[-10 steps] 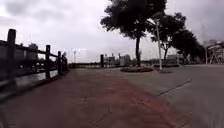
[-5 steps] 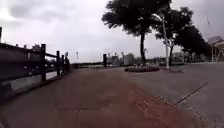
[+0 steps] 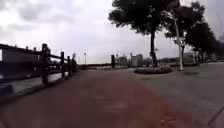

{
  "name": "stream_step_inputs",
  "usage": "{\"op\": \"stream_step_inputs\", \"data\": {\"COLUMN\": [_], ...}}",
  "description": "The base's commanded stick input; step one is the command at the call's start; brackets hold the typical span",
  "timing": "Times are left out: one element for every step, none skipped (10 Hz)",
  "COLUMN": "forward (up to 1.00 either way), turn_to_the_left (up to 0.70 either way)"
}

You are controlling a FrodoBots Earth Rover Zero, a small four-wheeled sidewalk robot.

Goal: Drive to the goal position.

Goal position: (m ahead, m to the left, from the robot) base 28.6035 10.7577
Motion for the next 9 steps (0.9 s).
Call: {"op": "stream_step_inputs", "data": {"forward": [1.0,1.0,1.0,1.0,1.0,1.0,1.0,1.0,1.0], "turn_to_the_left": [0.4,0.29,0.0,0.0,0.0,0.0,0.0,0.0,0.0]}}
